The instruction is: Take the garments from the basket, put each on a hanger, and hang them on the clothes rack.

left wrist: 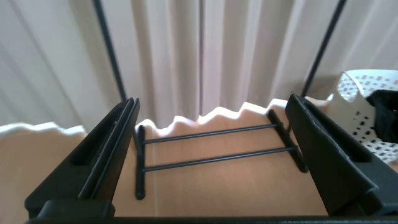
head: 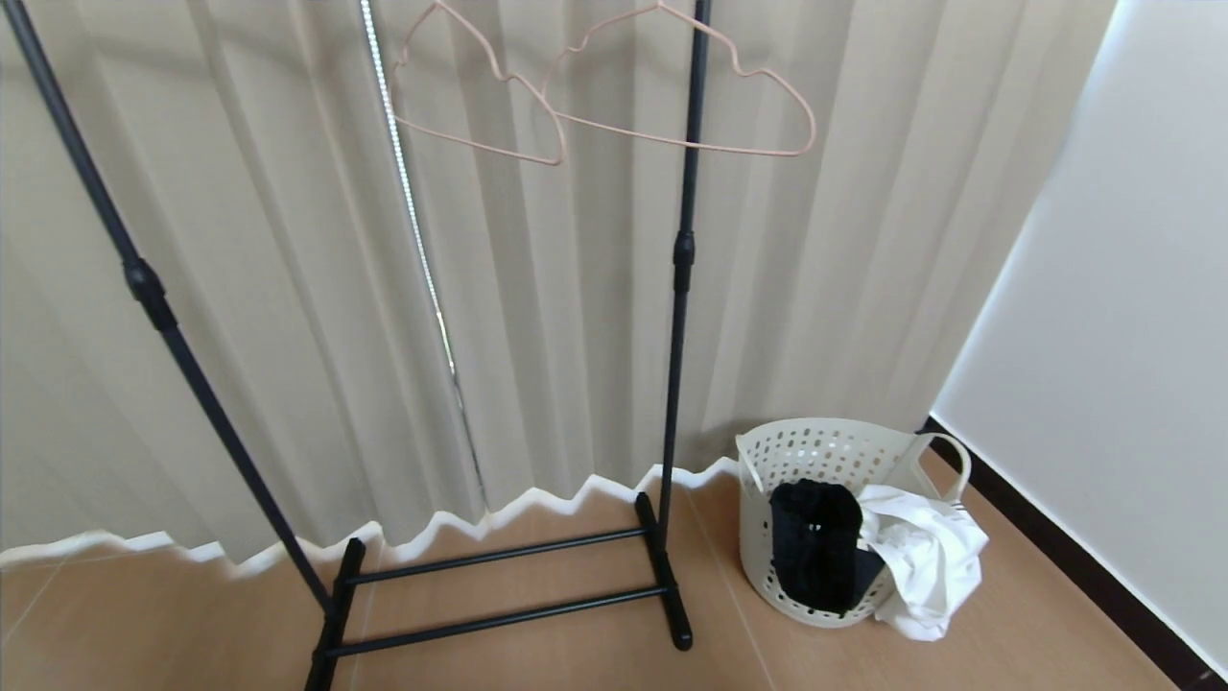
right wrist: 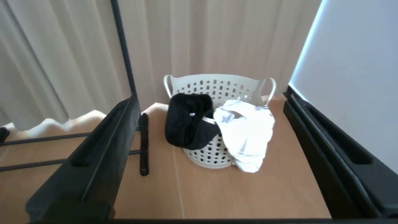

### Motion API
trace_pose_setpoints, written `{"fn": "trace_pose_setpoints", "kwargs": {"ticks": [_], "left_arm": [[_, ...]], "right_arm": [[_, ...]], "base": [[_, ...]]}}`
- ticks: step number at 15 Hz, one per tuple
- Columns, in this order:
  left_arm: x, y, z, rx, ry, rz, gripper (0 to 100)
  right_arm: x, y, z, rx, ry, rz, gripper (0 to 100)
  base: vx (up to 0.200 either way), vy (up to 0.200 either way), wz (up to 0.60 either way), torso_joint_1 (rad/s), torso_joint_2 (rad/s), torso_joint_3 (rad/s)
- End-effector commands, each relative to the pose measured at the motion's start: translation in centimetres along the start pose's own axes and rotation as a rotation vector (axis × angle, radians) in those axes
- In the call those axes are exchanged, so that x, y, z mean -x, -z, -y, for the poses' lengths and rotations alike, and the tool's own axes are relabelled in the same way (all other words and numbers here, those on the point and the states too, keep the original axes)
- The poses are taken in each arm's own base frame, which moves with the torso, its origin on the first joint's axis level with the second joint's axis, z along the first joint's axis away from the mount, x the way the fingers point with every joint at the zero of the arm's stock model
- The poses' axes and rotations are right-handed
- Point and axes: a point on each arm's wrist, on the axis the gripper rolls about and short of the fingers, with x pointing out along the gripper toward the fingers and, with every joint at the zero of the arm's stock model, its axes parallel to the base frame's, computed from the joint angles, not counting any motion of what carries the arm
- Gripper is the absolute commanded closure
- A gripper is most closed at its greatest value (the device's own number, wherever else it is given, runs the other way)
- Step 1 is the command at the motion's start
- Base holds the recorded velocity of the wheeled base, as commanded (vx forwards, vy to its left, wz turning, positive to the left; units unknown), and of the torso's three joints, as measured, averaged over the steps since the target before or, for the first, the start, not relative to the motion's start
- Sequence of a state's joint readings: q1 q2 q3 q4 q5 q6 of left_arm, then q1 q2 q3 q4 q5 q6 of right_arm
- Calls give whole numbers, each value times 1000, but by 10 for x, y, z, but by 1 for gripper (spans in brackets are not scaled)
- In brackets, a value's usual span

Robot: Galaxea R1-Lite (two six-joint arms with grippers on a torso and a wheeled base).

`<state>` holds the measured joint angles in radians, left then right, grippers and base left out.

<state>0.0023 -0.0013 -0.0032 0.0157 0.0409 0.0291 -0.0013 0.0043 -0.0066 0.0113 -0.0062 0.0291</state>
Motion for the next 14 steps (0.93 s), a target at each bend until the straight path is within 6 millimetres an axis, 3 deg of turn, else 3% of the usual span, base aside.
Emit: {"fn": "trace_pose_setpoints", "kwargs": {"ticks": [1,4,10,14], "left_arm": [[0,0,0,0,-1,-1,0],[0,0,0,0,-1,-1,0],[0,0,0,0,-1,-1,0],[0,0,0,0,-1,-1,0]], "right_arm": [[0,0,0,0,0,-2,0],[0,0,0,-2,3,0,0],[0,0,0,-5,5,0,0],[0,0,0,-6,5,-2,0]], "base": [[0,0,0,0,0,0],[0,0,0,0,0,0],[200,0,0,1,2,4],[0,-200,0,6,6,1]]}}
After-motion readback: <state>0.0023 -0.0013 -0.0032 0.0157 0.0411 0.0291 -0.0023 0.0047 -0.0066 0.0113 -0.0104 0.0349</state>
